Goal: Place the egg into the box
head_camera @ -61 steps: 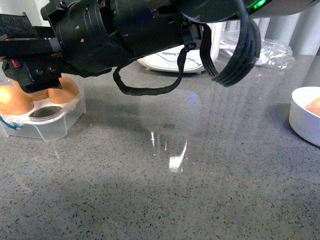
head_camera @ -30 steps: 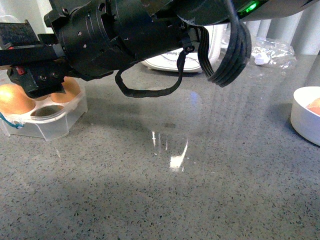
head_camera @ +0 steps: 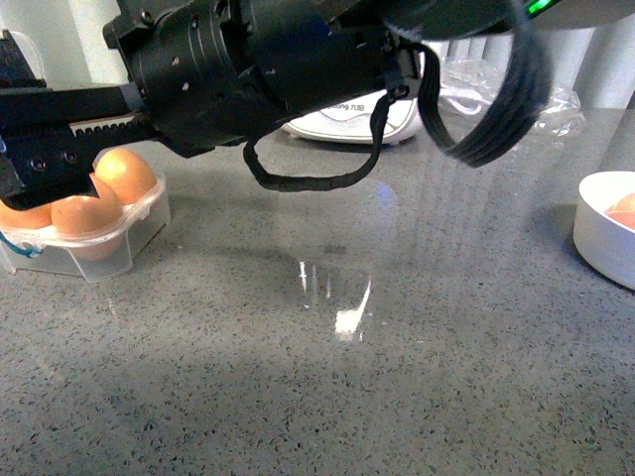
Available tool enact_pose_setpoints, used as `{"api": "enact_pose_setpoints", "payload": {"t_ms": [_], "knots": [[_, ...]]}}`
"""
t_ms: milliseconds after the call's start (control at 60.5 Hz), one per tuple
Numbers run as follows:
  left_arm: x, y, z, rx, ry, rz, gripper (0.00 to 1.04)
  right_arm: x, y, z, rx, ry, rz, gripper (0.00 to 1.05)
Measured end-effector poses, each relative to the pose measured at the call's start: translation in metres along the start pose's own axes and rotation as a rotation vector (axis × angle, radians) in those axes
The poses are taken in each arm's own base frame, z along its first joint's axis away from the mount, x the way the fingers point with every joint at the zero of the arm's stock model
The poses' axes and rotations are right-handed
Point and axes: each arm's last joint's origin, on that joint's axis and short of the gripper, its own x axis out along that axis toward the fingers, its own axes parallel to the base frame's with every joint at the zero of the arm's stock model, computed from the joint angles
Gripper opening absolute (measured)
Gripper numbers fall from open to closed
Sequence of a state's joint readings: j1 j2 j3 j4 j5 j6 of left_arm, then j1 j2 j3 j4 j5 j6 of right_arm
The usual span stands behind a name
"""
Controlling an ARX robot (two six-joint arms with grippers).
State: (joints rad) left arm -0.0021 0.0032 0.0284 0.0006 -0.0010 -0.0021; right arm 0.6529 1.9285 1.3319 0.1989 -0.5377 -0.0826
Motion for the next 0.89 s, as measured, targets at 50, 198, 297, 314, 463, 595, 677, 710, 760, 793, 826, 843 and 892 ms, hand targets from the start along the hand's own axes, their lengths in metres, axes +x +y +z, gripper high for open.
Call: {"api": "enact_pose_setpoints", "payload": {"t_ms": [50, 198, 297, 314, 463, 595, 677, 710, 760, 793, 826, 843, 892], "knots": [[0.000, 0.000, 0.000, 0.000, 0.000, 0.000, 0.98, -0.004, 0.000, 0.003, -0.004, -0.010, -0.002, 0.98], [0.000, 0.000, 0.000, 0.000, 0.000, 0.000, 0.98, -0.027, -0.002, 0.011, -0.013, -0.063, -0.037, 0.98], [0.000, 0.000, 0.000, 0.000, 0.000, 0.000, 0.98, -0.052, -0.008, 0.014, -0.004, -0.104, -0.101, 0.98], [0.000, 0.000, 0.000, 0.000, 0.000, 0.000, 0.98, -0.058, -0.009, 0.014, 0.000, -0.111, -0.120, 0.98], [0.000, 0.000, 0.000, 0.000, 0.000, 0.000, 0.98, -0.125, -0.023, 0.005, 0.093, -0.173, -0.349, 0.98], [0.000, 0.000, 0.000, 0.000, 0.000, 0.000, 0.98, -0.178, -0.021, -0.007, 0.172, -0.205, -0.526, 0.98], [0.000, 0.000, 0.000, 0.000, 0.000, 0.000, 0.98, -0.215, -0.014, -0.016, 0.226, -0.233, -0.630, 0.98], [0.000, 0.000, 0.000, 0.000, 0.000, 0.000, 0.98, -0.228, -0.011, -0.020, 0.246, -0.248, -0.662, 0.98], [0.000, 0.000, 0.000, 0.000, 0.000, 0.000, 0.98, -0.250, -0.005, -0.026, 0.271, -0.271, -0.720, 0.98], [0.000, 0.000, 0.000, 0.000, 0.000, 0.000, 0.98, -0.262, -0.001, -0.031, 0.280, -0.283, -0.764, 0.98], [0.000, 0.000, 0.000, 0.000, 0.000, 0.000, 0.98, -0.273, 0.003, -0.035, 0.281, -0.295, -0.810, 0.98], [0.000, 0.000, 0.000, 0.000, 0.000, 0.000, 0.98, -0.280, 0.006, -0.037, 0.277, -0.302, -0.843, 0.98], [0.000, 0.000, 0.000, 0.000, 0.000, 0.000, 0.98, -0.297, 0.012, -0.042, 0.273, -0.322, -0.911, 0.98]]}}
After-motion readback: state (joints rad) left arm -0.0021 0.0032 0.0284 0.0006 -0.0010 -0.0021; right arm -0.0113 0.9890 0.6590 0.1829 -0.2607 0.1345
